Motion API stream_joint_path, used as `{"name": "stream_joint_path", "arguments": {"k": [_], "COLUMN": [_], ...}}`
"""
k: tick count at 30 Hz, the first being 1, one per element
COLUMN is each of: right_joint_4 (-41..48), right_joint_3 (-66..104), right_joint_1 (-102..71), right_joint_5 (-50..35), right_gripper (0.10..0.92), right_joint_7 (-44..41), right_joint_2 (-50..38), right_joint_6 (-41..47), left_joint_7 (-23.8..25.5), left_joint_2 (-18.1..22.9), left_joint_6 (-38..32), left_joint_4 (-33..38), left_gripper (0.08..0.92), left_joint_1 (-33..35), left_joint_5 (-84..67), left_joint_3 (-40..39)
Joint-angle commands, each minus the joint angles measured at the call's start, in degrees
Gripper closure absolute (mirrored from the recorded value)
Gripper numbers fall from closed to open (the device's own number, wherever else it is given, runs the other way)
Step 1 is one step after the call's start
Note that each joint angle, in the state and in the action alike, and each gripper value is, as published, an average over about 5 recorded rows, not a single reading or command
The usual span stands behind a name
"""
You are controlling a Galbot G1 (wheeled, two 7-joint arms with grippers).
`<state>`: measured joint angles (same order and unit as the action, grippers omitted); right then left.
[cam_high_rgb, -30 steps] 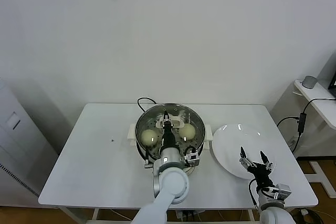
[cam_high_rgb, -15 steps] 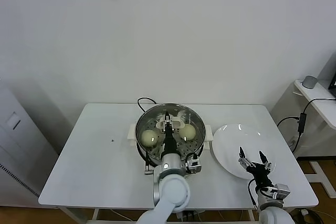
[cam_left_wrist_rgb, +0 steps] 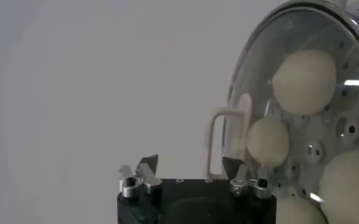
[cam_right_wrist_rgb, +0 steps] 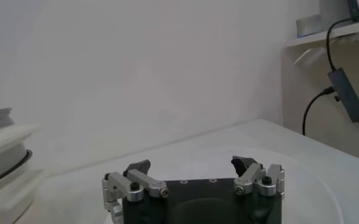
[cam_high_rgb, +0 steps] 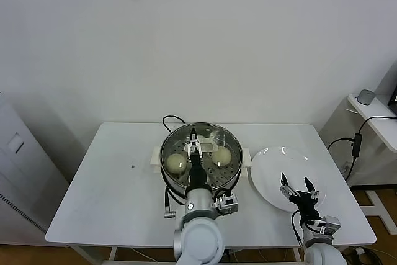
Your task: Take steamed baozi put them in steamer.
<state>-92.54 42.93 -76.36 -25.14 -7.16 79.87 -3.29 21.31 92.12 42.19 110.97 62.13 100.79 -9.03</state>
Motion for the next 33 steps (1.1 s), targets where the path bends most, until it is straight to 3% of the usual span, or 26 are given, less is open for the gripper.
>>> {"name": "stream_joint_path", "arguments": {"k": [1,8,16,21,28,33], "right_joint_4": [-0.49,-6.78,-10.84,-14.03,-16.64,-17.73], "right_joint_3": [-0.04,-0.49,-1.37,-0.25,-0.61,-2.69], "right_joint_1": [-0.38,-4.22,-7.69,-9.55,-14.05,-18.14], "right_joint_5": [0.36,-0.10,-0.07,1.81,1.41,-0.51], "right_gripper": [0.203,0.203,0.203,0.203,0.203,0.203], "right_joint_7": [0.13,-4.30,-9.72,-10.48,-8.75,-5.60], "right_joint_2": [0.19,0.17,-2.38,-2.43,-1.33,-3.60], "right_joint_6": [0.29,1.81,-1.52,-0.14,2.69,1.79], "left_joint_7": [1.67,-2.99,-14.61,-16.60,-20.76,-21.68], "left_joint_2": [0.93,-2.44,-9.12,-7.20,-7.56,-6.14], "left_joint_6": [2.81,1.14,-18.97,-32.62,-46.48,-49.77], "left_joint_4": [11.32,19.37,20.80,17.62,13.53,13.23], "left_gripper": [0.183,0.177,0.177,0.177,0.177,0.177], "left_joint_1": [6.09,9.30,14.12,20.33,29.29,34.73], "left_joint_5": [-0.05,-15.72,-64.44,-82.74,-90.34,-90.61], "left_joint_3": [0.64,11.60,31.71,41.10,42.69,40.99]}}
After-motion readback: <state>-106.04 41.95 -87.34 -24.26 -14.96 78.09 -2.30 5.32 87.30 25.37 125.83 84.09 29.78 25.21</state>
